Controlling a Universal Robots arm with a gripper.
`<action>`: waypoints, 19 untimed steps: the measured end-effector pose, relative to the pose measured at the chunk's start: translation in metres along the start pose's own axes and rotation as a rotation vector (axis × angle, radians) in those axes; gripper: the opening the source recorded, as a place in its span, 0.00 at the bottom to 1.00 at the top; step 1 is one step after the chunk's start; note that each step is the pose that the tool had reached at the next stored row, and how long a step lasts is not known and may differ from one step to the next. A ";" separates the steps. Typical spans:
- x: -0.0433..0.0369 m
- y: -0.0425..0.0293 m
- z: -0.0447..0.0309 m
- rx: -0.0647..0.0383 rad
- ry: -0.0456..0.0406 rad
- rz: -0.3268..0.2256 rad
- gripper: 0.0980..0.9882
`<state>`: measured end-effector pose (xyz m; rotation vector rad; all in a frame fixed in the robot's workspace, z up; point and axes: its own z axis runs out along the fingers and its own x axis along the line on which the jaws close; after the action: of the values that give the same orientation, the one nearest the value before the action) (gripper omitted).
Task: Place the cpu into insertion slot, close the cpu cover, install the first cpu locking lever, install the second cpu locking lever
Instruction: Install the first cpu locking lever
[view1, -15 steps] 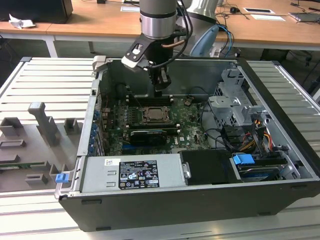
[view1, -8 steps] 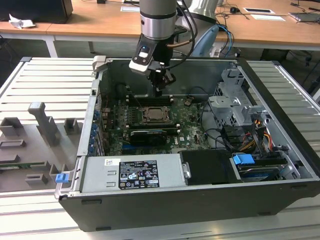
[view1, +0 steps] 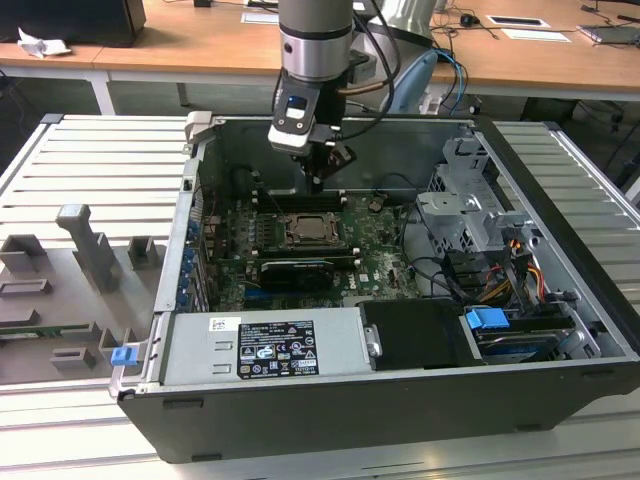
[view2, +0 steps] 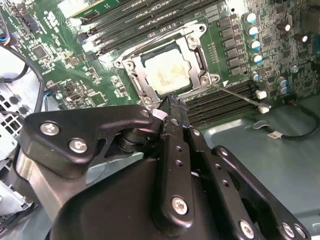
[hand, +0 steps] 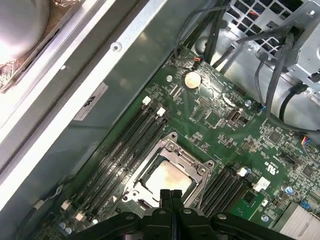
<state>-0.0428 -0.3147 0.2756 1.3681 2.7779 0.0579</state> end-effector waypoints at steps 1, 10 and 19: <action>-0.0004 -0.0004 0.0000 0.000 0.0005 -0.008 0.01; -0.0015 -0.0012 0.0000 -0.003 0.0064 -0.120 0.01; -0.0024 -0.0019 0.0000 -0.005 0.0125 -0.235 0.01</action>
<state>-0.0429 -0.3178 0.2756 1.0333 2.9239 0.0655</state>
